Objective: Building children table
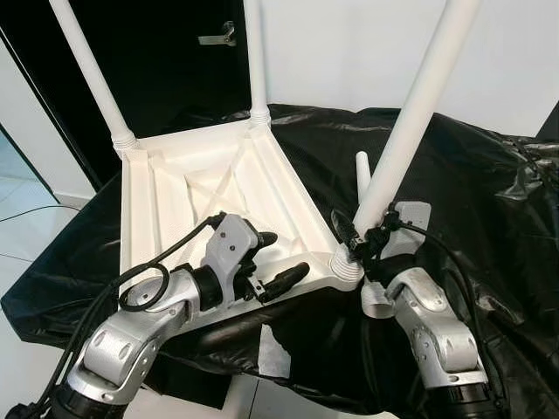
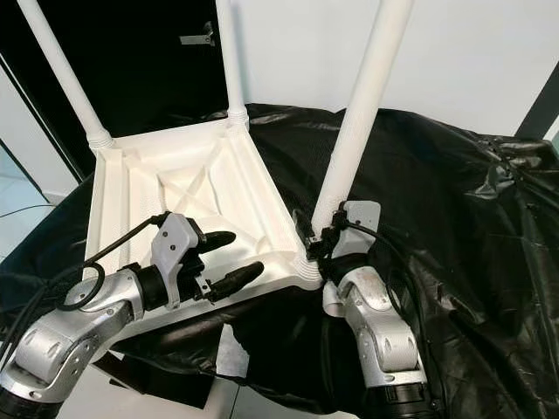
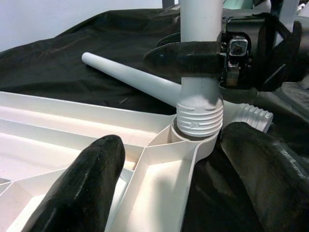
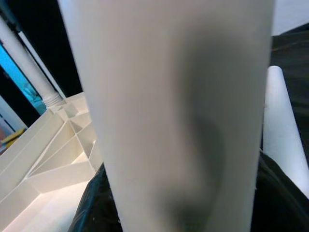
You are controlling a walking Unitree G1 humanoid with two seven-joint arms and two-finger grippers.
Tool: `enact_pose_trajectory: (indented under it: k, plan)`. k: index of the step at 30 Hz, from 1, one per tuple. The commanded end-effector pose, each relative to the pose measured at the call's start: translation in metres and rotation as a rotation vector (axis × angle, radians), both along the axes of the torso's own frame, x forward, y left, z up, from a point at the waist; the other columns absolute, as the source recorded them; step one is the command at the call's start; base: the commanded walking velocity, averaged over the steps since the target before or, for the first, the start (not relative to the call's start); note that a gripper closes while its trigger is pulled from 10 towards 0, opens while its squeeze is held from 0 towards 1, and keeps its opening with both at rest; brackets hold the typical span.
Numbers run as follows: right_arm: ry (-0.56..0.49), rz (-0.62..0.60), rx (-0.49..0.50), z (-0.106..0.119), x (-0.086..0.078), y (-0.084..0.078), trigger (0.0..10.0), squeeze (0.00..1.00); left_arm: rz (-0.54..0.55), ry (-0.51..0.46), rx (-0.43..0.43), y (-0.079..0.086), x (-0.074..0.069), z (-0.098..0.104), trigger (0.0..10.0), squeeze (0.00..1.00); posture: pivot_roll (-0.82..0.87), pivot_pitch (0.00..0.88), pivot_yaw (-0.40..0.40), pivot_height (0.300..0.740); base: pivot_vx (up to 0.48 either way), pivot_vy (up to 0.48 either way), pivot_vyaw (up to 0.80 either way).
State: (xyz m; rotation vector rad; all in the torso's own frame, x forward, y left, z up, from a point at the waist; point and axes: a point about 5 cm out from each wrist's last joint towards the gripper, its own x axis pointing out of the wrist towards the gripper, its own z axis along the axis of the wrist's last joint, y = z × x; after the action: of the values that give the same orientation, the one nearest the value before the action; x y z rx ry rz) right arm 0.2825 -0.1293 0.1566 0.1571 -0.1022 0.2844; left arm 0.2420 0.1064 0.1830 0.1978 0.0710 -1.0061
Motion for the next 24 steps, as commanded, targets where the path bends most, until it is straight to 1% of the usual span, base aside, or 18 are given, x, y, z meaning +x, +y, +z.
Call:
enact_pose_trajectory:
  k: [1,6,7,15,18,20,21,22,23,24]
  plan:
    - [0.066,-0.014,0.012,-0.012,-0.001,-0.002,10.0,0.0,-0.081,-0.013,0.002,-0.003,-0.004,0.004,10.0,0.0,0.03,0.0,0.021,0.74,0.0,0.0,0.0]
    - [0.08,-0.042,-0.005,-0.017,-0.002,-0.007,10.0,0.0,-0.078,-0.02,0.0,-0.003,-0.003,0.006,10.0,0.0,0.02,0.0,0.023,0.74,0.0,0.0,0.0]
    - [0.089,-0.07,-0.008,-0.02,-0.001,-0.012,10.0,0.0,-0.079,-0.026,-0.003,-0.003,-0.002,0.007,10.0,0.0,0.02,0.0,0.026,0.74,0.0,0.0,0.0]
    - [0.092,-0.075,-0.02,-0.022,0.0,-0.014,10.0,0.0,-0.078,-0.032,-0.002,-0.002,-0.001,0.008,10.0,0.0,0.02,0.0,0.026,0.74,0.0,0.0,0.0]
    - [0.075,-0.071,-0.065,-0.022,0.001,-0.014,10.0,0.0,-0.075,-0.037,-0.001,-0.001,-0.001,0.01,10.0,0.0,0.02,0.0,0.026,0.74,0.0,0.0,0.0]
    - [0.075,-0.071,-0.065,-0.022,0.001,-0.014,10.0,0.0,-0.075,-0.037,-0.001,-0.001,-0.001,0.01,10.0,0.0,0.02,0.0,0.026,0.74,0.0,0.0,0.0]
    - [0.075,-0.064,-0.087,-0.023,0.001,-0.013,10.0,0.0,-0.074,-0.037,-0.001,-0.001,-0.001,0.01,10.0,0.0,0.02,0.0,0.026,0.74,0.0,0.0,0.0]
    - [0.07,-0.044,-0.132,-0.026,-0.001,-0.01,10.0,0.0,-0.075,-0.038,-0.001,-0.001,-0.001,0.01,10.0,0.0,0.03,0.0,0.026,0.74,0.0,0.0,0.0]
    - [0.07,-0.044,-0.132,-0.026,-0.001,-0.01,10.0,0.0,-0.075,-0.038,-0.001,-0.001,-0.001,0.01,10.0,0.0,0.03,0.0,0.026,0.74,0.0,0.0,0.0]
    - [0.065,-0.031,-0.16,-0.028,-0.002,-0.007,10.0,0.0,-0.077,-0.039,0.001,0.0,-0.001,0.01,10.0,0.0,0.03,0.0,0.026,0.74,0.0,0.0,0.0]
